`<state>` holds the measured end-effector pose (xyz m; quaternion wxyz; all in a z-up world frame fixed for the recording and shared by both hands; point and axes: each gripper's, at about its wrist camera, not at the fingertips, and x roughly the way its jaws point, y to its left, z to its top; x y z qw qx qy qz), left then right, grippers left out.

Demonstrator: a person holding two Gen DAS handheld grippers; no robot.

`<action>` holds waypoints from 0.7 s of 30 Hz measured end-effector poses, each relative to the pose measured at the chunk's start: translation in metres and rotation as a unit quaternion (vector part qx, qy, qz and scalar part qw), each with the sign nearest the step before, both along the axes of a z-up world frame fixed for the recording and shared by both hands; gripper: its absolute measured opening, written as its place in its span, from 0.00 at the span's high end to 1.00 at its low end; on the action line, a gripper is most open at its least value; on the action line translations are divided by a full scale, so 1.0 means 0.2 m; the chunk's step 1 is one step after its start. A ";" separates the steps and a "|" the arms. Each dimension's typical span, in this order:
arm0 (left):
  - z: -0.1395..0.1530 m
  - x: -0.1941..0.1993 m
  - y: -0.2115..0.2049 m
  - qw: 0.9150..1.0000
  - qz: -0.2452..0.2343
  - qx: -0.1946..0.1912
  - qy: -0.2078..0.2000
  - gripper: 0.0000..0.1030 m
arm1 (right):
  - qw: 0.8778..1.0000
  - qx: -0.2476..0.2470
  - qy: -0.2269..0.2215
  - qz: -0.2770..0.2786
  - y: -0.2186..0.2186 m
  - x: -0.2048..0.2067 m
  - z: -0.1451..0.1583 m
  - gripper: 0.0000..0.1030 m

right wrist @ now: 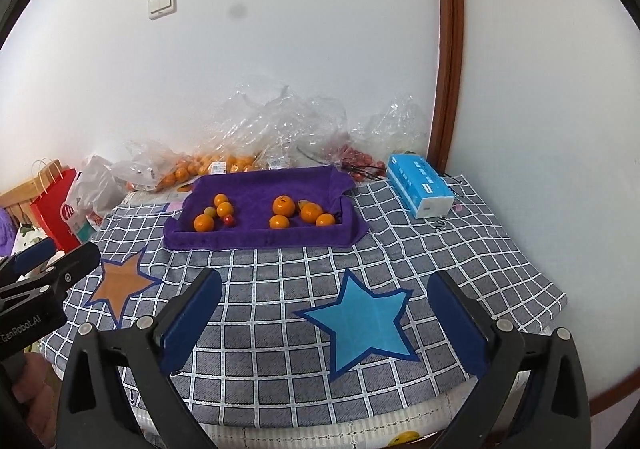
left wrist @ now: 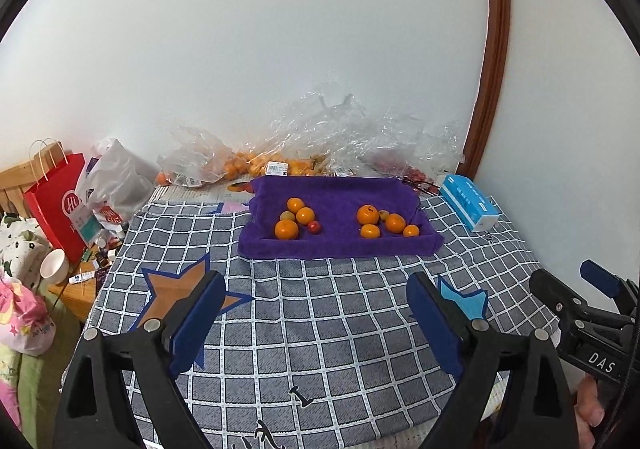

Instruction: Organize fruits

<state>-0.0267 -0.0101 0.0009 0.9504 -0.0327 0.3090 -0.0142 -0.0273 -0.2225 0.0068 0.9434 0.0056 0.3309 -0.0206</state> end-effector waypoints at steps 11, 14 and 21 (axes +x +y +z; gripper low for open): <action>-0.01 -0.02 -0.02 1.000 -0.004 0.002 0.003 0.11 | 1.000 0.002 -0.002 -0.007 -0.04 -0.03 0.00 0.02; -0.01 -0.02 -0.02 1.000 -0.005 0.001 0.003 0.11 | 1.000 0.004 -0.003 -0.008 -0.05 -0.04 0.00 0.02; -0.01 -0.02 -0.02 1.000 -0.006 0.001 0.005 0.11 | 1.000 0.005 -0.007 -0.010 -0.06 -0.05 0.01 0.02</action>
